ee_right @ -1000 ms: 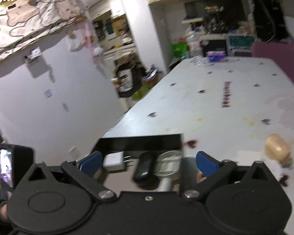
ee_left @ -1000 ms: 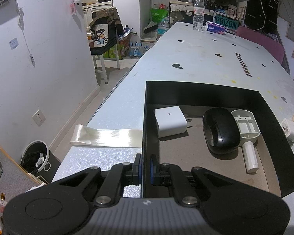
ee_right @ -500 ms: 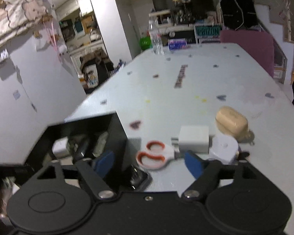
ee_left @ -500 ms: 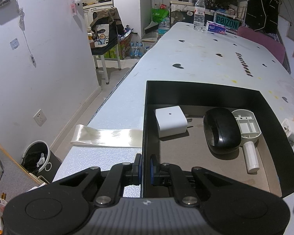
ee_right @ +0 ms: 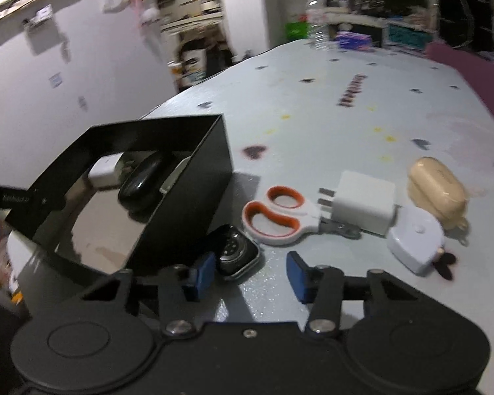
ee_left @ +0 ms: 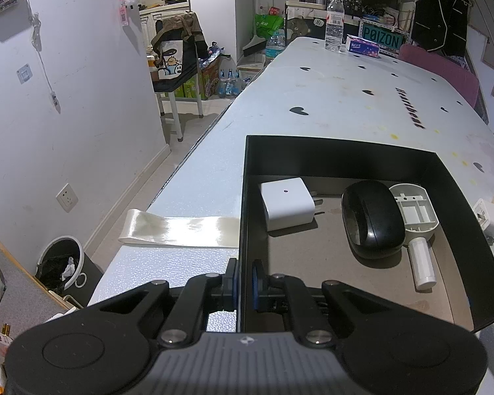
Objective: Organize rigid objects
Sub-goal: 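Grasp the black smartwatch with the right gripper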
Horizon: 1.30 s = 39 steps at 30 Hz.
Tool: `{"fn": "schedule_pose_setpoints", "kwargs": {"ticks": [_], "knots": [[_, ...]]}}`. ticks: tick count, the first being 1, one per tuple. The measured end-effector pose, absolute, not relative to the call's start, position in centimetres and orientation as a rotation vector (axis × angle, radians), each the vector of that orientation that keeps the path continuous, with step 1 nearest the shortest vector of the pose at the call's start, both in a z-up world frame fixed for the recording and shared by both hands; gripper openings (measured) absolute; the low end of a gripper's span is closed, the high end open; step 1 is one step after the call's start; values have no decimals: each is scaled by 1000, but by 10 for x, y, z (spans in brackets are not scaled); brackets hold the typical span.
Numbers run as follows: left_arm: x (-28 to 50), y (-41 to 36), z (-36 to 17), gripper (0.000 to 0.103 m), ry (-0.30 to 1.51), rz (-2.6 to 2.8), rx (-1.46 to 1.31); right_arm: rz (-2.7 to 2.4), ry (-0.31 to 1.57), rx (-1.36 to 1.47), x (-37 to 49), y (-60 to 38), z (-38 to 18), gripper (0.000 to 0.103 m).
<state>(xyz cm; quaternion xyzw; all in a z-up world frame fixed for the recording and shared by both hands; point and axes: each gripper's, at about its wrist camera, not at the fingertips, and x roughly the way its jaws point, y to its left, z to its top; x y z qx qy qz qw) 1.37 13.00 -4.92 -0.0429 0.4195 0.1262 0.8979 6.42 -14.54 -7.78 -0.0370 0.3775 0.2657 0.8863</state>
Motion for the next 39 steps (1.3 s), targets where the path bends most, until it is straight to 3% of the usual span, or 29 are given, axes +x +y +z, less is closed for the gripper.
{"fn": "schedule_pose_setpoints", "kwargs": {"ticks": [14, 25, 32, 34, 39], "knots": [[15, 128, -50, 8, 871, 269, -82, 892, 692, -342, 74, -144, -87, 46], [15, 128, -49, 8, 872, 271, -80, 767, 669, -412, 54, -149, -82, 43], [16, 129, -50, 8, 872, 271, -83, 542, 795, -278, 55, -175, -77, 44], [16, 129, -50, 8, 872, 271, -81, 542, 821, -248, 52, -177, -76, 50], [16, 130, -50, 8, 872, 271, -82, 591, 805, -262, 44, -173, -75, 52]]}}
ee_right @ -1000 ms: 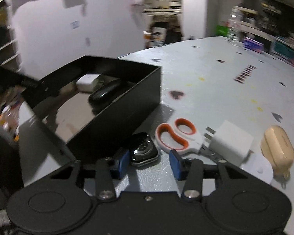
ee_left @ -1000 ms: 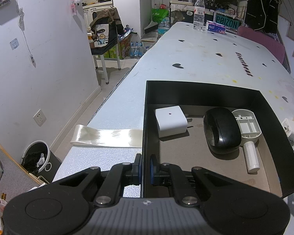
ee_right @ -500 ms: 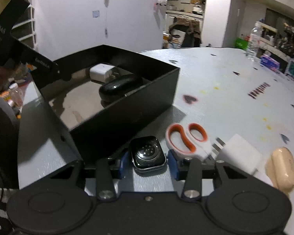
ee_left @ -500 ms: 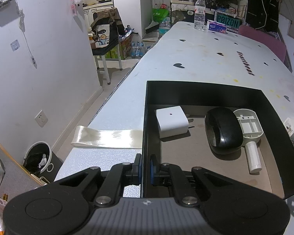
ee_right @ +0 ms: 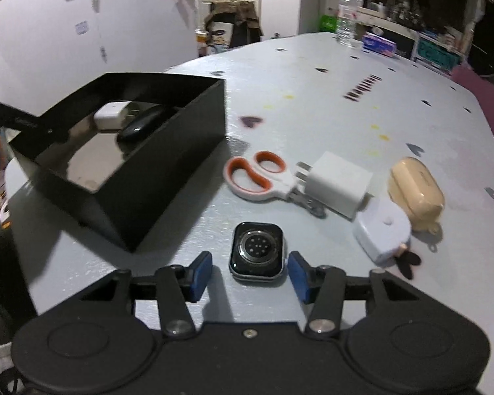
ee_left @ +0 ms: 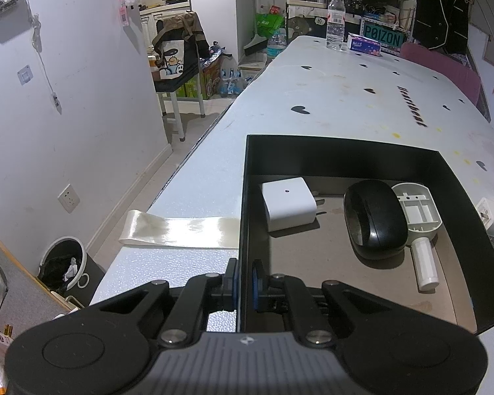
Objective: Organize rigid objects
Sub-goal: 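Grasp the black smartwatch with the right gripper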
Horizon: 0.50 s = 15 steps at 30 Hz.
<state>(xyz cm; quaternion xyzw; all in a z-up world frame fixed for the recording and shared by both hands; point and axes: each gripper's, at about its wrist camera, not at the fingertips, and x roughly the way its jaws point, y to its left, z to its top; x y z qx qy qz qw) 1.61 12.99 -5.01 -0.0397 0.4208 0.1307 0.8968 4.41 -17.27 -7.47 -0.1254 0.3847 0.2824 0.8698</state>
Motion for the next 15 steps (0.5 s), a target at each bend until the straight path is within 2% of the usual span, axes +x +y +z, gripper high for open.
{"fn": "schedule_pose_setpoints", "kwargs": {"ticks": [6, 8, 9, 15], "knots": [[16, 130, -50, 8, 872, 272, -81, 534, 820, -224, 58, -171, -79, 52], [16, 129, -50, 8, 872, 271, -82, 539, 815, -224, 59, -168, -80, 47], [16, 130, -50, 8, 872, 271, -83, 548, 811, -225, 58, -166, -80, 42], [16, 130, -50, 8, 872, 271, -82, 530, 793, -246, 53, -161, -79, 40]]}}
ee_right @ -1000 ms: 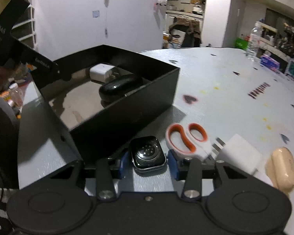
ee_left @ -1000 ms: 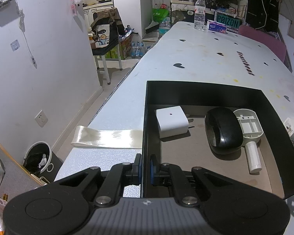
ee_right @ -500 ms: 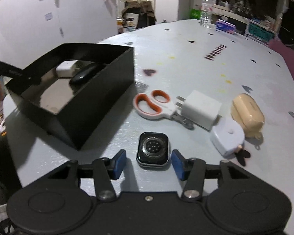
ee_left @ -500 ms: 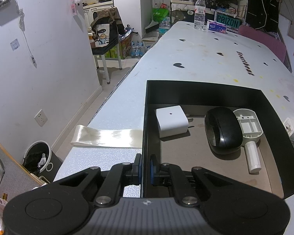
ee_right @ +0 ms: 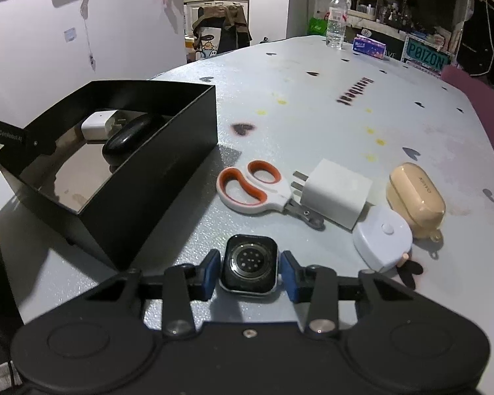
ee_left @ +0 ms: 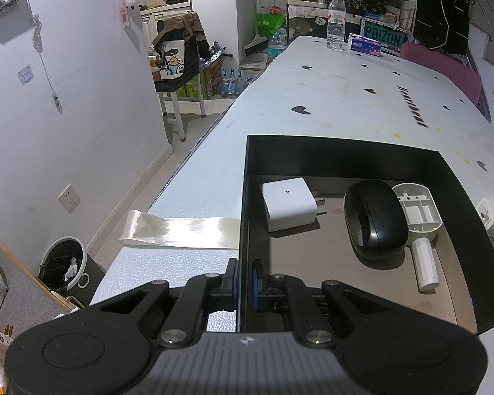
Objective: Organize rigid objects
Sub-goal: 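Grasp the black smartwatch with the right gripper, then carry the smartwatch into the box and release it beside the plug adapter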
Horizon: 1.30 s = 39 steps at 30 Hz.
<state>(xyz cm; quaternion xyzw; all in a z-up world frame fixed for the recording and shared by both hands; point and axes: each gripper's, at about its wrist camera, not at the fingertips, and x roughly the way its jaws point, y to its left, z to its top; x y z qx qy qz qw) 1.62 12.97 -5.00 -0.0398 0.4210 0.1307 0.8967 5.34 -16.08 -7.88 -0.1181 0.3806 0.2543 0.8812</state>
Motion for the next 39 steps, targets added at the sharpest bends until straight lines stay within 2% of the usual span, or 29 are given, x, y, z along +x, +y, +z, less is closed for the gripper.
{"fn": "schedule_pose_setpoints", "kwargs": {"ticks": [6, 16, 21, 28, 35, 36, 37, 38, 39], "knots": [[16, 131, -50, 7, 871, 273, -80, 466, 757, -198, 51, -166, -65, 40], [16, 129, -49, 7, 872, 269, -83, 578, 614, -75, 39, -137, -5, 40], [16, 129, -49, 7, 873, 260, -90, 684, 659, -99, 56, -88, -1, 40], [16, 131, -49, 7, 872, 248, -107, 831, 741, -288, 72, -17, -21, 40], [15, 131, -49, 7, 871, 241, -112, 946, 830, -218, 91, 19, -29, 41], [16, 131, -50, 7, 871, 241, -112, 959, 844, -207, 92, 22, -31, 43], [16, 131, -50, 7, 871, 241, -111, 952, 848, -203, 91, 24, -31, 55], [16, 131, -50, 7, 871, 241, -112, 937, 847, -199, 91, 24, -32, 58], [16, 132, -50, 7, 872, 241, -113, 930, 848, -193, 91, 23, -32, 57]]}}
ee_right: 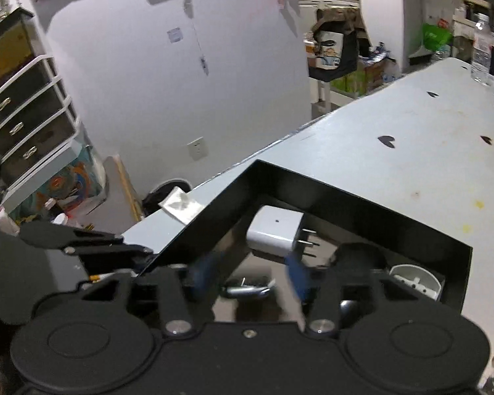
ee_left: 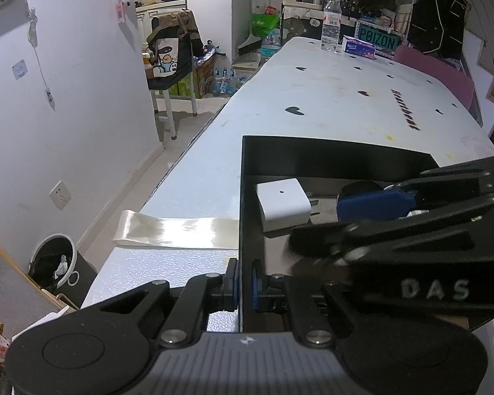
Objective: Organize rigid objects
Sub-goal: 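Carry the smartwatch into the box and release it beside the plug adapter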
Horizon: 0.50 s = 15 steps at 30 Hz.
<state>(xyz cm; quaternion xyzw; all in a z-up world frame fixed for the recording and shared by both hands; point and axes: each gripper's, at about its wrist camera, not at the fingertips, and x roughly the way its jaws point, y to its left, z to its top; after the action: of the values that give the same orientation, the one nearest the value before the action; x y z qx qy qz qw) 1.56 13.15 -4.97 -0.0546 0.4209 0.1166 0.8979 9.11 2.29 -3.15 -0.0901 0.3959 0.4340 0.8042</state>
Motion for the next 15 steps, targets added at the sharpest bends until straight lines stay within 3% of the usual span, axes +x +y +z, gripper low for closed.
{"fn": "schedule_pose_setpoints", "kwargs": {"ticks": [8, 13, 15], "knots": [[17, 131, -49, 7, 872, 244, -114, 852, 897, -116, 96, -7, -30, 30], [17, 131, -49, 7, 872, 243, -115, 869, 998, -117, 96, -16, -39, 5], [17, 131, -49, 7, 872, 243, -114, 882, 1060, -165, 94, -12, -48, 4]]}}
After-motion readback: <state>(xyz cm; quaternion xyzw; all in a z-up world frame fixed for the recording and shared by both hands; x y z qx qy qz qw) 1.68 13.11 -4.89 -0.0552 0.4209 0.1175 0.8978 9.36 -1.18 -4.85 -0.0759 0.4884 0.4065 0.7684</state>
